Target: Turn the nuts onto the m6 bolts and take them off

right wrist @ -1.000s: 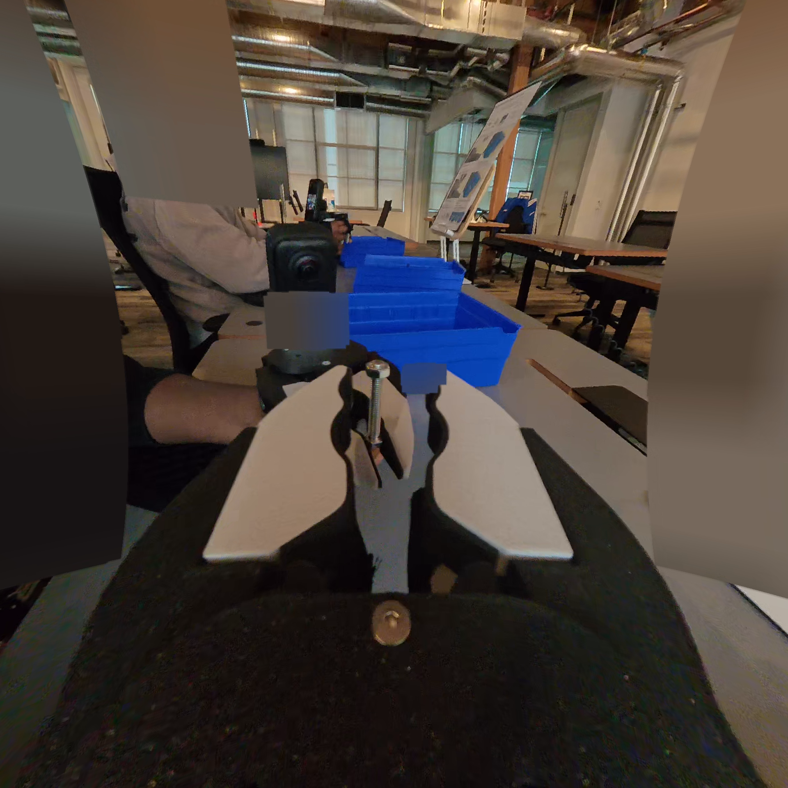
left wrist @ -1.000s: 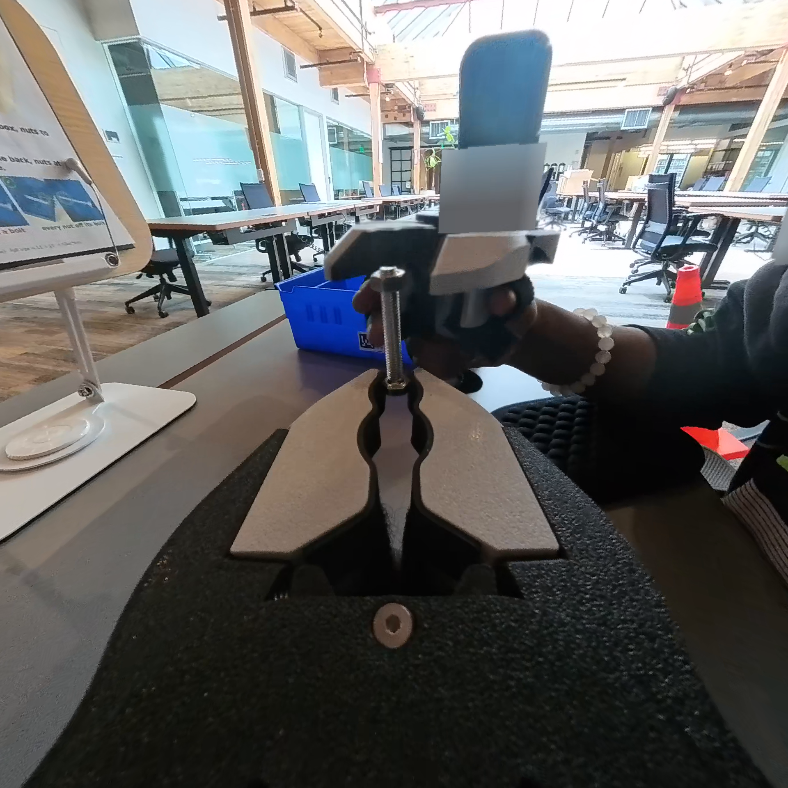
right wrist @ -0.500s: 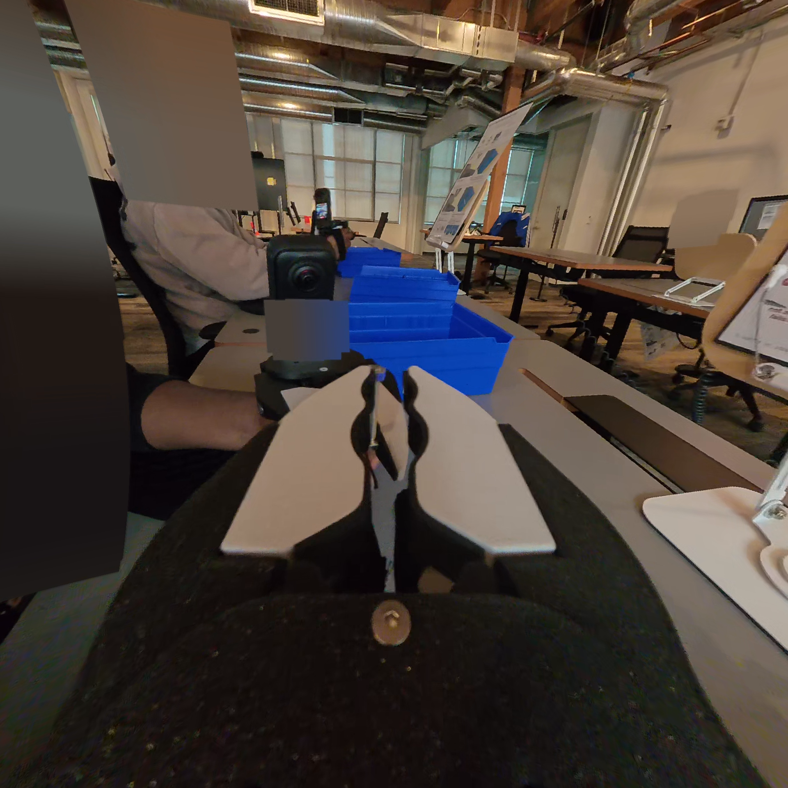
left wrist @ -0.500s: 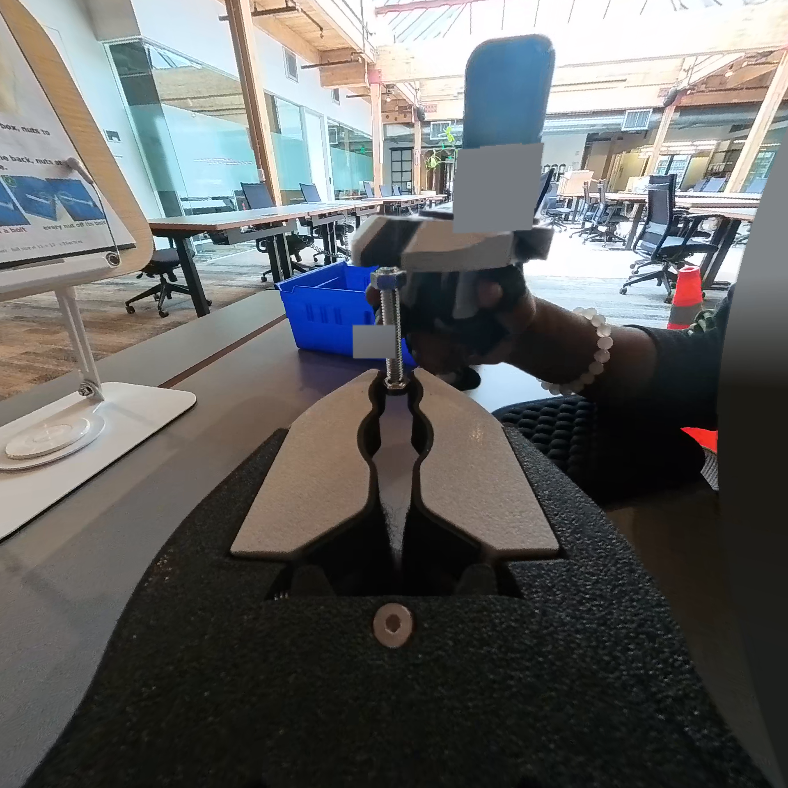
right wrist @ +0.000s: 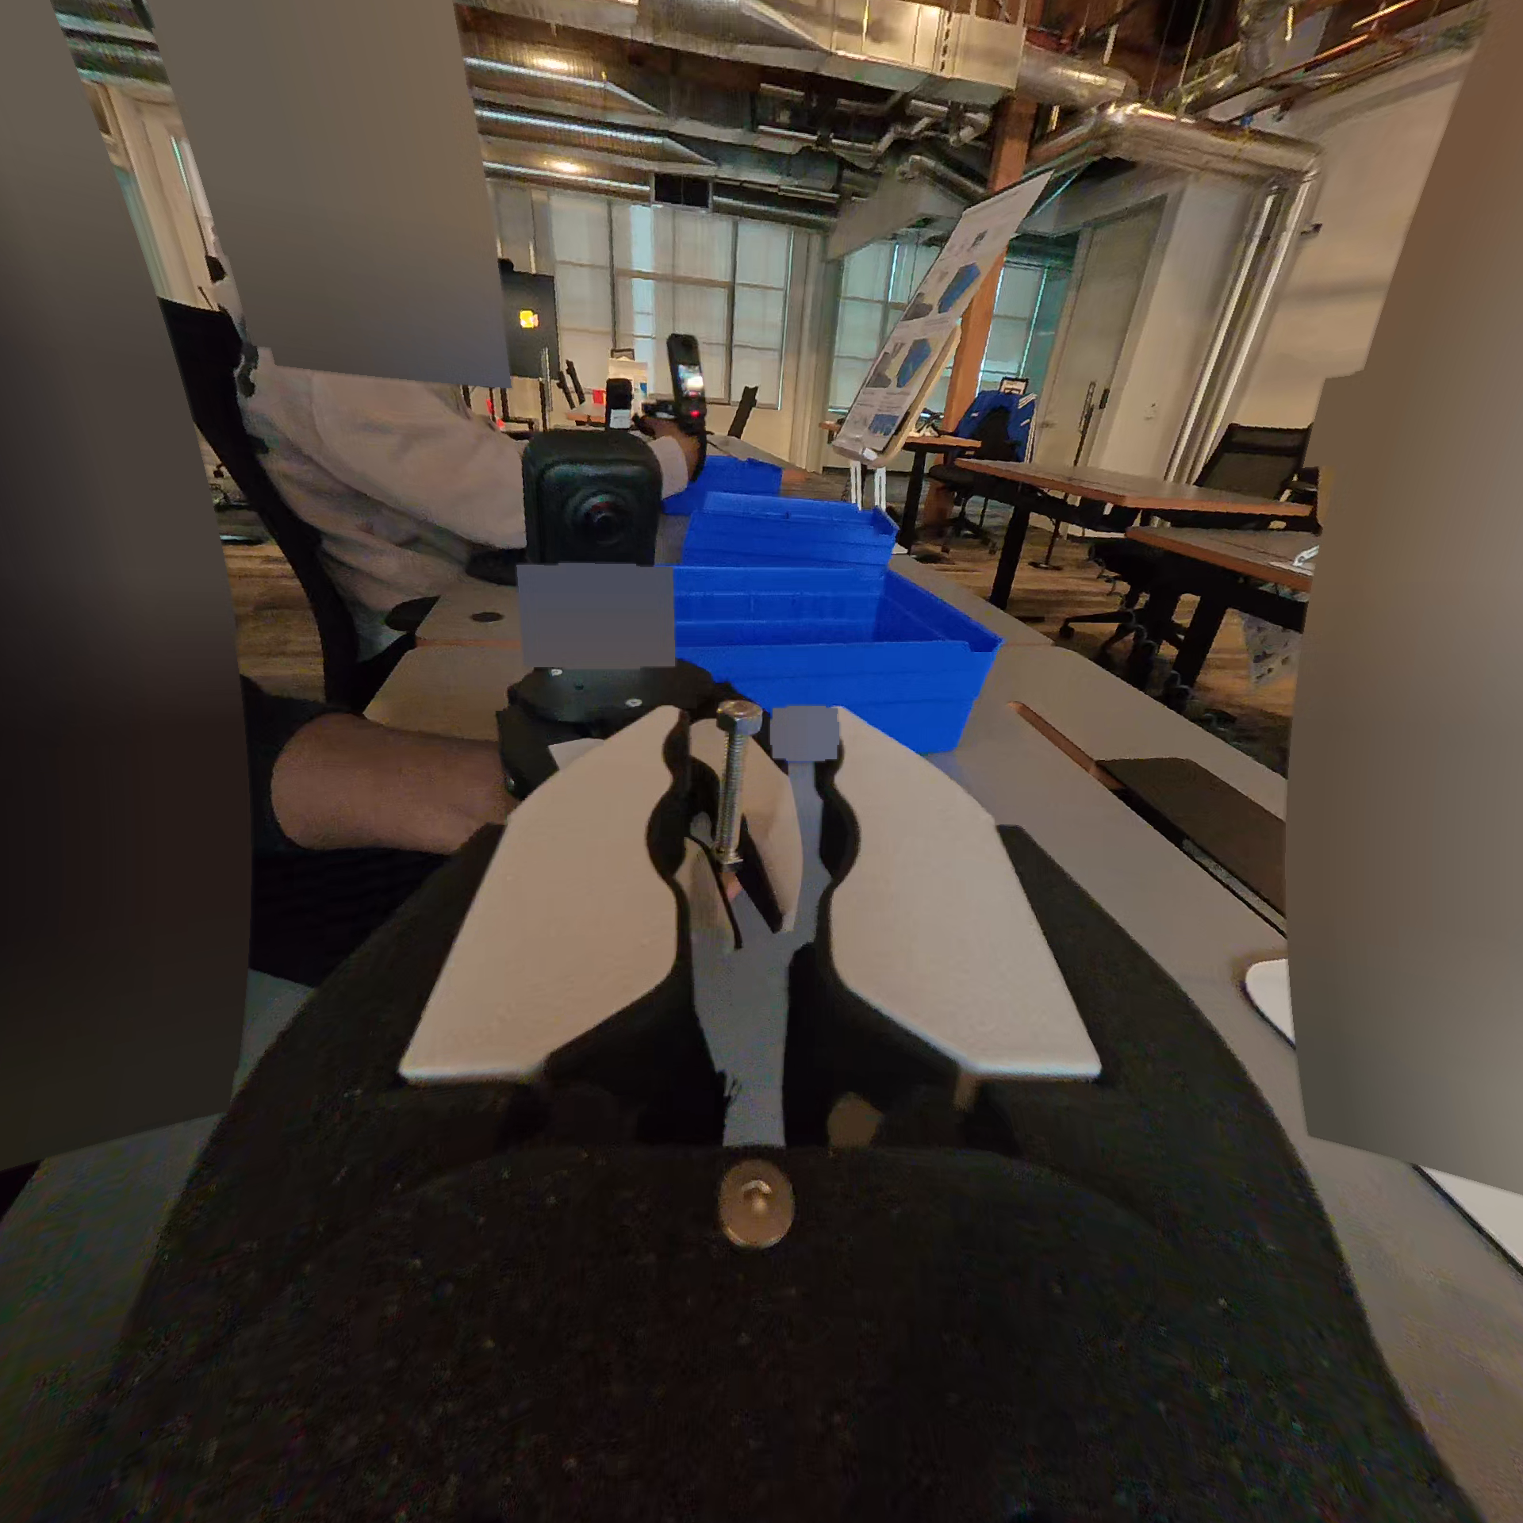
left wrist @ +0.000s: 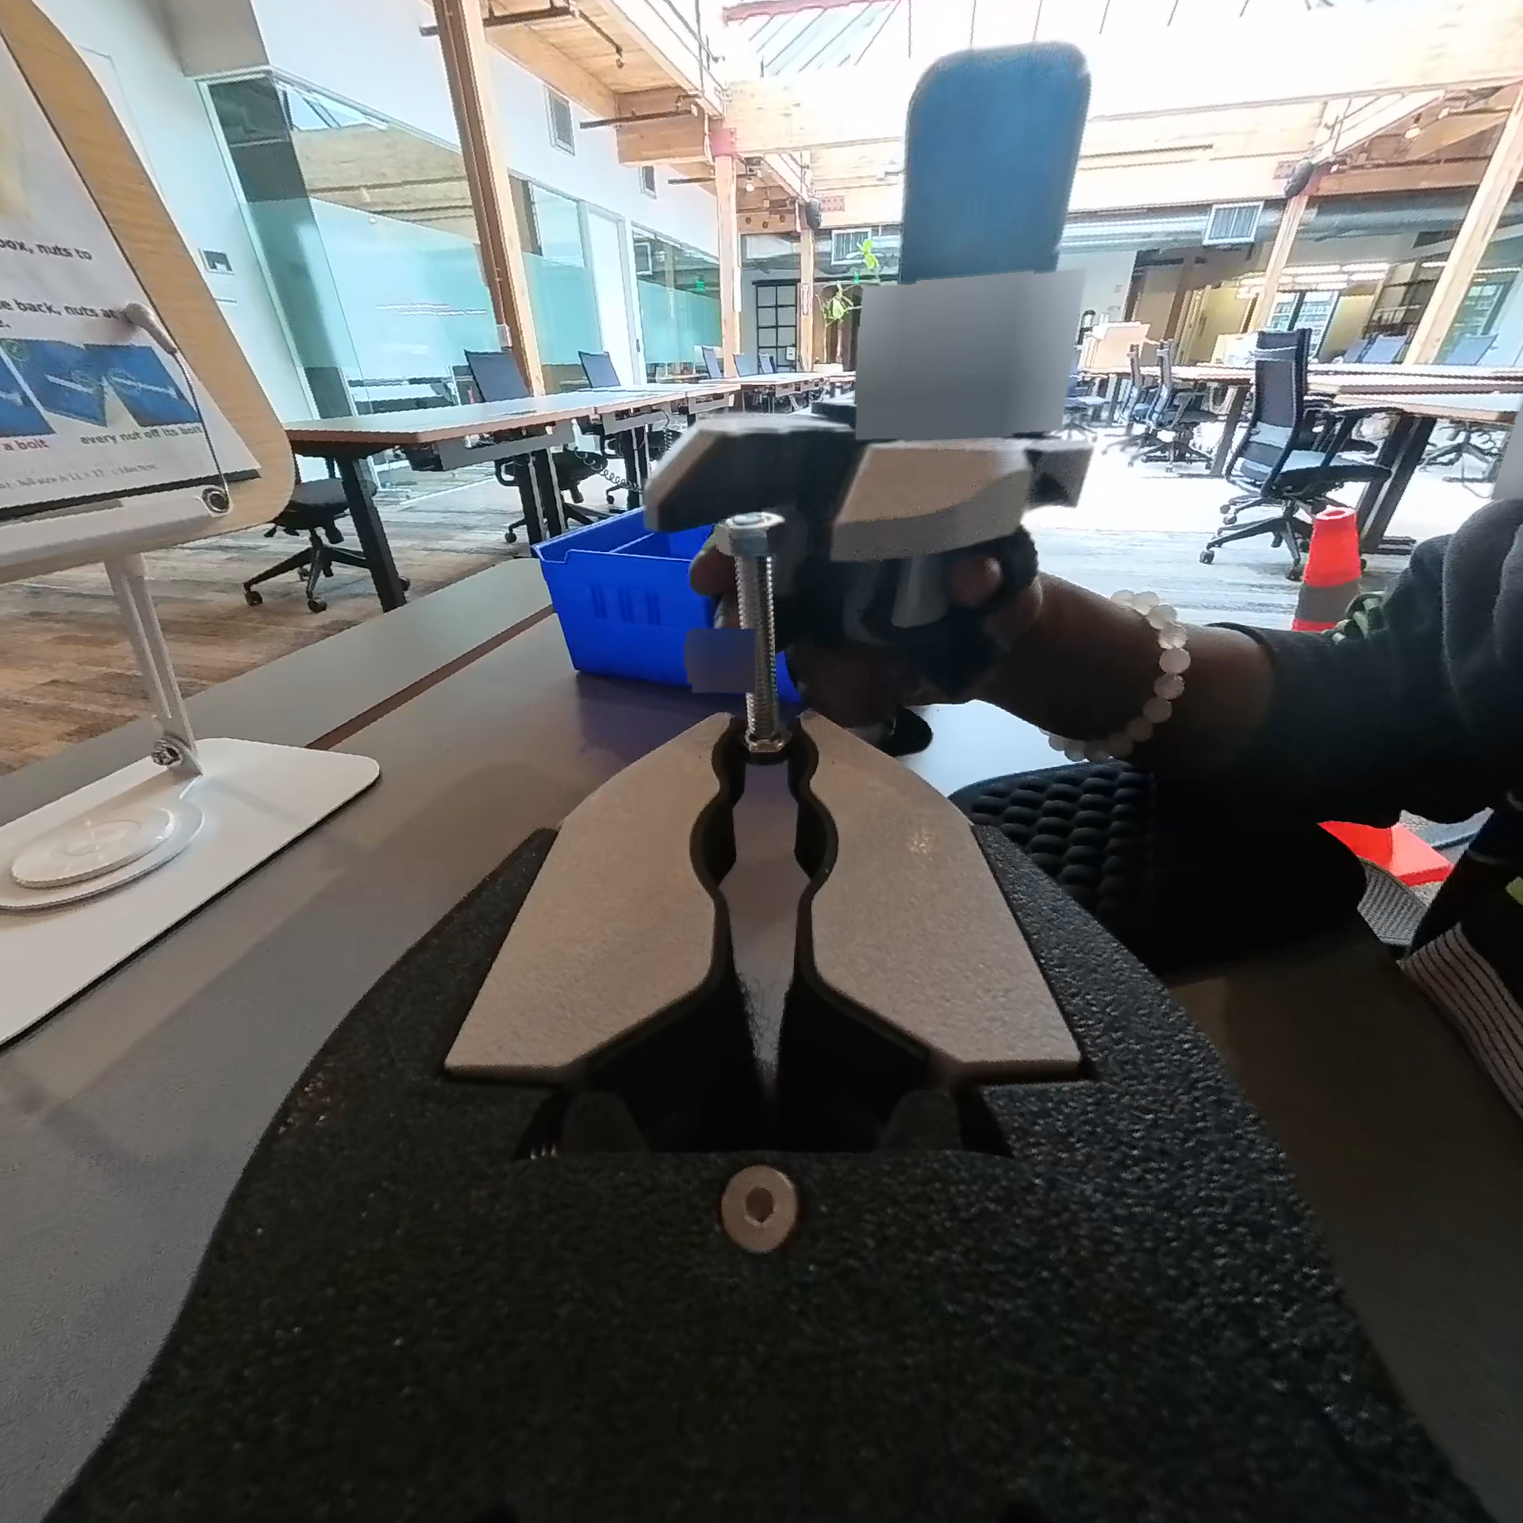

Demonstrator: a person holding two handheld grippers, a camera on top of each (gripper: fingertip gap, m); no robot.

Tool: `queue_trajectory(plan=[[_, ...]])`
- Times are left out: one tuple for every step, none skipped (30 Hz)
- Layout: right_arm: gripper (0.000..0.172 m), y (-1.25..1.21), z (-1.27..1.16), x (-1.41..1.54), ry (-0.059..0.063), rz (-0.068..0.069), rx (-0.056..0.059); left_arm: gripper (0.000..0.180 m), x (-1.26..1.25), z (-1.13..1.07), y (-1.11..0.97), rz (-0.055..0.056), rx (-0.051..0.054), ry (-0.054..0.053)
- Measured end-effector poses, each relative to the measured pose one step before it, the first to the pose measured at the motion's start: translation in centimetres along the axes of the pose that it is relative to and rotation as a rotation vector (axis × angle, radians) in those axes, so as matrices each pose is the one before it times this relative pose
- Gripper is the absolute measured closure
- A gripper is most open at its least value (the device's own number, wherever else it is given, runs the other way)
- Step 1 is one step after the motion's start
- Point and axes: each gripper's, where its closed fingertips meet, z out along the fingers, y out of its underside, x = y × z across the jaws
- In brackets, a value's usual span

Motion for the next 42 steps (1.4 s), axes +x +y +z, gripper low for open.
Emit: queue_trajectory(plan=[[0.142,0.039,0.067,-0.074,-0.0016,-0.0031,-0.0015,0.171,0.009,0.007,0.023,0.0001,-0.001,0.0006],[0.142,-0.027,-0.013,0.027,0.0024,0.0,0.0027,0.171,0.012,0.005,0.002,0.0002,-0.0001,0.0005],[0.146,-0.031,-0.066,0.129,0.0051,0.0016,0.0017,0.171,0.011,0.002,-0.016,0.0007,0.0004,0.0002],[0.156,-0.055,-0.136,0.164,0.0063,0.0,0.0032,0.171,-0.001,-0.004,-0.016,0.0004,0.0004,-0.0003],[0.165,-0.104,-0.179,0.173,0.0064,-0.0019,0.0057,0.171,-0.035,-0.02,-0.024,-0.0008,0.0018,-0.0012],[0.167,-0.131,-0.187,0.258,0.0117,-0.0011,0.0055,0.171,-0.031,-0.025,-0.014,-0.0009,0.001,-0.0009],[0.168,-0.115,-0.14,0.149,0.0035,0.0032,0.0039,0.171,-0.037,-0.019,-0.01,-0.0002,0.0,-0.0011],[0.168,-0.097,-0.056,-0.016,-0.0045,0.0071,0.005,0.171,-0.008,-0.002,-0.007,-0.0007,0.0006,-0.0004],[0.167,-0.044,0.047,-0.145,-0.0095,0.0052,0.005,0.171,0.001,0.001,0.012,-0.001,-0.0001,0.0006],[0.165,0.064,0.132,-0.234,-0.0117,0.0027,0.0004,0.171,0.006,0.018,0.038,0.0,-0.0013,0.0002],[0.159,0.163,0.185,-0.207,-0.0091,0.0027,-0.0066,0.171,0.017,0.021,0.035,0.0002,-0.0018,0.0005],[0.15,0.209,0.225,-0.171,-0.0062,0.0019,-0.0113,0.171,0.04,0.021,0.032,0.0003,-0.0016,0.0013],[0.144,0.223,0.18,-0.106,-0.0024,-0.0004,-0.0136,0.171,0.039,0.031,0.015,0.0014,-0.0011,0.0012],[0.143,0.147,0.097,-0.017,0.0013,-0.0033,-0.0085,0.171,0.059,0.024,0.011,0.0017,-0.0008,0.0014],[0.149,0.031,-0.032,0.075,0.0059,-0.0049,-0.0004,0.171,0.03,0.007,-0.015,0.0008,0.0003,0.0011],[0.159,-0.082,-0.139,0.066,0.0015,-0.0059,0.0056,0.171,-0.027,-0.02,-0.037,-0.0007,0.002,-0.0016],[0.162,-0.082,-0.165,0.041,-0.0033,-0.0031,0.0019,0.171,-0.093,-0.055,-0.085,-0.0038,0.0049,-0.003],[0.162,-0.01,-0.131,0.179,0.0039,0.0036,-0.0042,0.171,-0.11,-0.07,-0.078,-0.0048,0.0043,-0.0025],[0.163,0.0,-0.068,0.031,-0.004,0.0043,-0.0005,0.171,-0.082,-0.056,-0.049,-0.0011,0.0021,-0.0024],[0.163,-0.003,-0.005,-0.008,-0.0024,0.0027,0.0026,0.171,-0.015,-0.018,0.003,0.0016,-0.0003,-0.0012],[0.163,0.012,0.056,-0.113,-0.0049,0.0001,0.0021,0.171,0.035,0.026,0.025,0.0014,-0.0018,0.0009],[0.163,0.027,0.074,-0.146,-0.0065,-0.0028,-0.0013,0.171,0.069,0.05,0.061,0.0006,-0.0022,0.0028],[0.162,0.028,0.06,-0.067,-0.0007,-0.0038,-0.0023,0.171,0.065,0.05,0.071,0.0004,-0.0022,0.0024],[0.162,-0.001,0.039,-0.057,-0.0005,-0.0042,-0.0002,0.171,0.039,0.037,0.029,0.0009,-0.0014,0.0015],[0.162,-0.016,0.011,-0.028,-0.0005,-0.0025,0.0003,0.171,0.034,0.017,0.004,0.0009,-0.0003,0.0013],[0.161,-0.028,-0.002,0.015,0.0001,0.002,0.0015,0.171,0.033,-0.018,-0.032,0.0006,0.0016,0.002],[0.16,-0.022,-0.026,0.005,-0.0027,0.0056,0.0019,0.171,0.047,-0.009,-0.034,0.0006,0.0018,0.0036],[0.16,-0.015,-0.016,0.012,-0.0022,0.0062,0.0022,0.171,0.052,-0.008,-0.028,0.0016,0.0013,0.0028],[0.159,-0.014,-0.022,0.035,-0.0011,0.005,0.0013,0.171,0.044,0.009,-0.014,0.0023,0.001,0.0008],[0.159,-0.015,-0.018,-0.005,-0.0015,0.0024,0.0012,0.171,0.051,0.016,-0.013,0.0027,0.0009,0.002],[0.161,-0.011,-0.008,-0.025,-0.0009,-0.0007,0.0007,0.171,0.014,-0.007,-0.028,0.0014,0.0013,-0.0002],[0.165,-0.023,-0.026,0.052,0.0052,-0.0047,0.0006,0.171,-0.041,-0.018,-0.034,0.0007,0.0025,-0.003],[0.167,0.07,-0.051,0.283,0.0187,-0.0064,-0.0055,0.171,0.037,-0.04,-0.079,0.0018,0.0043,0.0034],[0.167,0.129,-0.09,0.277,0.0122,-0.003,-0.0088,0.171,0.072,-0.022,-0.09,0.0027,0.0043,0.0037],[0.168,0.04,-0.082,0.177,0.0034,0.0063,0.0006,0.171,0.003,0.001,-0.062,0.0027,0.0016,-0.0019],[0.167,-0.153,-0.069,-0.027,-0.0083,0.0106,0.0133,0.171,-0.039,0.003,0.022,0.0005,-0.0024,-0.0034],[0.167,-0.228,-0.039,-0.222,-0.0167,0.0095,0.0161,0.171,-0.077,-0.002,0.059,-0.0021,-0.0028,-0.0029],[0.165,-0.174,0.008,-0.265,-0.0179,0.0059,0.0114,0.171,-0.057,-0.009,0.043,-0.0022,-0.0009,-0.0018],[0.16,-0.027,0.047,-0.175,-0.0101,0.0026,0.0015,0.171,-0.033,-0.011,0.001,-0.0011,0.0,-0.0009],[0.154,0.066,0.081,-0.123,-0.0061,0.001,-0.0059,0.171,-0.002,0.006,0.014,0.0001,-0.0011,-0.0002],[0.149,0.096,0.102,-0.052,-0.0004,0.0022,-0.0072,0.171,0.029,0.01,0.019,0.0017,-0.0022,0.0008],[0.146,0.065,0.09,-0.041,-0.0004,0.0009,-0.0036,0.171,0.038,0.023,0.036,0.0023,-0.002,0.0006]])
